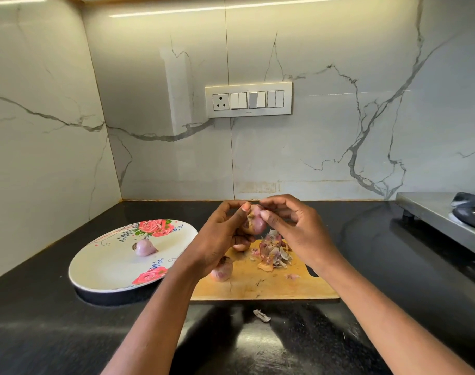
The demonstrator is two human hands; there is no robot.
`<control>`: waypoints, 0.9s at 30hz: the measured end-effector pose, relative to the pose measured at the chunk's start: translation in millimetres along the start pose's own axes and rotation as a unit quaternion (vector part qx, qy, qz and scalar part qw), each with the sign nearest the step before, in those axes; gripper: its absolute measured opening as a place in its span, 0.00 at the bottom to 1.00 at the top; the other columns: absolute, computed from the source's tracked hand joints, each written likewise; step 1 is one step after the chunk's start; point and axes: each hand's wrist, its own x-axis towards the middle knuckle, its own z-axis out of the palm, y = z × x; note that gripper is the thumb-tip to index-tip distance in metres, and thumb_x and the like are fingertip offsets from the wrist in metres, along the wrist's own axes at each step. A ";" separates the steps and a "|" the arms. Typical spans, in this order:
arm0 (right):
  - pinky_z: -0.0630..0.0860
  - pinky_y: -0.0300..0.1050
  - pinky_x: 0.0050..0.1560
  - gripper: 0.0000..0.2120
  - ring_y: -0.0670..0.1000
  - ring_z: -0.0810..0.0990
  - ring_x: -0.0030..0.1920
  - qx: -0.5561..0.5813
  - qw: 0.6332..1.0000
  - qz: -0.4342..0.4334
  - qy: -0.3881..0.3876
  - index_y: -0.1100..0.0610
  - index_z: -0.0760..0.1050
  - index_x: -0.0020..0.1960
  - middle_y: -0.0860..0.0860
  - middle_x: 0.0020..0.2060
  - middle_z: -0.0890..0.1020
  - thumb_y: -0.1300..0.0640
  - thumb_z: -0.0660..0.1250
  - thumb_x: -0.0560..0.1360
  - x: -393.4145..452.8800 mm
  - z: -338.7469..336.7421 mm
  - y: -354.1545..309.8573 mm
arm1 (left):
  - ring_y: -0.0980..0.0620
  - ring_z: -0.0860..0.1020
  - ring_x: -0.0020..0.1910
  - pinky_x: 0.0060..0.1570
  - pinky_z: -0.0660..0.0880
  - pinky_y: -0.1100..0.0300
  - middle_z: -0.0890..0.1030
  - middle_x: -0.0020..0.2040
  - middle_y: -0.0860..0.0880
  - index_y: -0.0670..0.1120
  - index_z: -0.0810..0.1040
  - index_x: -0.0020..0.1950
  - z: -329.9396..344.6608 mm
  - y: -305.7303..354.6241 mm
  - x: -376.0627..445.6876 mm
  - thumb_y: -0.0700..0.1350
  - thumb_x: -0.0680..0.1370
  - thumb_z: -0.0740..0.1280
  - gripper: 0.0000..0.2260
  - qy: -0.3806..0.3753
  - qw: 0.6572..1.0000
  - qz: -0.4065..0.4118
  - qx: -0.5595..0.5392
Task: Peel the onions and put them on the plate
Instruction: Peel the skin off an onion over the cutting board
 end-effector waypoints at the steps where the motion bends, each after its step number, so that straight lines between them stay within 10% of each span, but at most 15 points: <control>1: 0.81 0.41 0.51 0.13 0.44 0.84 0.54 0.013 1.000 0.015 -0.012 0.46 0.81 0.58 0.43 0.52 0.86 0.49 0.75 0.74 0.0 -0.1 -0.1 | 0.42 0.78 0.45 0.52 0.75 0.47 0.84 0.51 0.39 0.46 0.75 0.66 -1.0 0.0 0.8 0.58 0.77 0.66 0.22 0.005 1.000 0.001 -0.002; 17: 0.76 0.48 0.67 0.19 0.44 0.83 0.60 0.136 0.988 0.050 0.056 0.56 0.84 0.60 0.46 0.54 0.87 0.54 0.76 0.69 -1.7 8.0 -1.2 | 0.47 0.84 0.54 0.57 0.78 0.53 0.85 0.54 0.43 0.43 0.77 0.64 3.4 1.9 -1.6 0.49 0.77 0.67 0.18 0.005 0.998 0.026 -0.059; 27: 0.82 0.39 0.50 0.16 0.43 0.86 0.51 -0.004 0.999 -0.005 -0.039 0.49 0.78 0.53 0.42 0.51 0.85 0.62 0.78 0.71 -0.9 -5.5 -7.3 | 0.50 0.84 0.52 0.56 0.77 0.55 0.85 0.55 0.45 0.51 0.80 0.66 -1.5 5.7 -1.3 0.48 0.82 0.64 0.13 0.014 0.999 0.032 0.018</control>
